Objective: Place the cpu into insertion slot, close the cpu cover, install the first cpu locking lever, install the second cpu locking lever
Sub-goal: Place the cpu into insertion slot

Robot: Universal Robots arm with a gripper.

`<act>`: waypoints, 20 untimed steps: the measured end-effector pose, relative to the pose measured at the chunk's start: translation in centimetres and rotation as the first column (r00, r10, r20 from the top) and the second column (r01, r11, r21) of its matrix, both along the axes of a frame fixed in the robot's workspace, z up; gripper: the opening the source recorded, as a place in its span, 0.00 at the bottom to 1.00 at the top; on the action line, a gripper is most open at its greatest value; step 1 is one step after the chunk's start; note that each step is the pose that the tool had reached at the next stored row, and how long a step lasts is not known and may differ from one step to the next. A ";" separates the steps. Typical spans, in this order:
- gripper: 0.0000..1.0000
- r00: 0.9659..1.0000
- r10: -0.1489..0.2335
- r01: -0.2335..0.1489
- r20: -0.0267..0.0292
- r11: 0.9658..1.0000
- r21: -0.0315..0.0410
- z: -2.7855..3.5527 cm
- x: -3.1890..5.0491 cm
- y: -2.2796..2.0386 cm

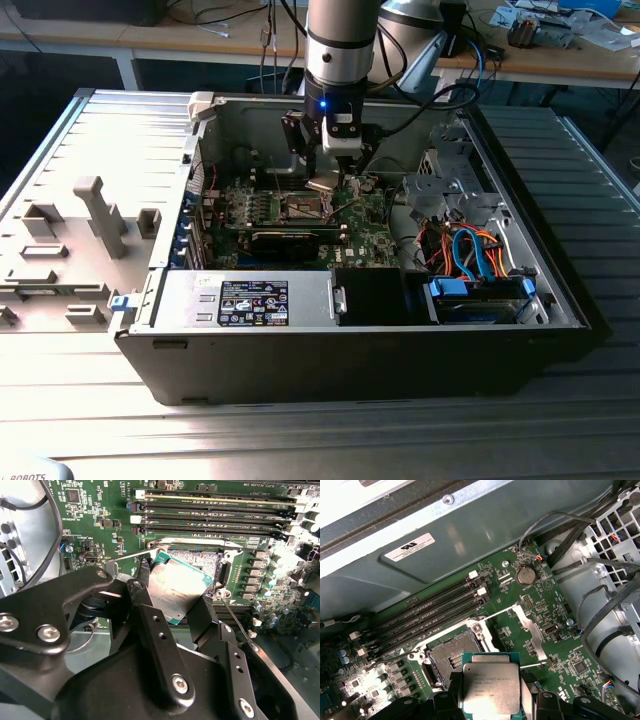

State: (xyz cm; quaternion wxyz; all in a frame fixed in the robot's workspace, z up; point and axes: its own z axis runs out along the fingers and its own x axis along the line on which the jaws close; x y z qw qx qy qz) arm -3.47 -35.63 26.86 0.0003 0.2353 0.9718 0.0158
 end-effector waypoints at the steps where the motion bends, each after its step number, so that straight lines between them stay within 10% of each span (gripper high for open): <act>1: 0.54 1.000 -0.001 0.001 0.000 1.000 0.000 0.00 0.00 0.00; 20: 0.54 0.999 -0.045 0.045 0.000 0.999 0.000 0.00 0.00 0.00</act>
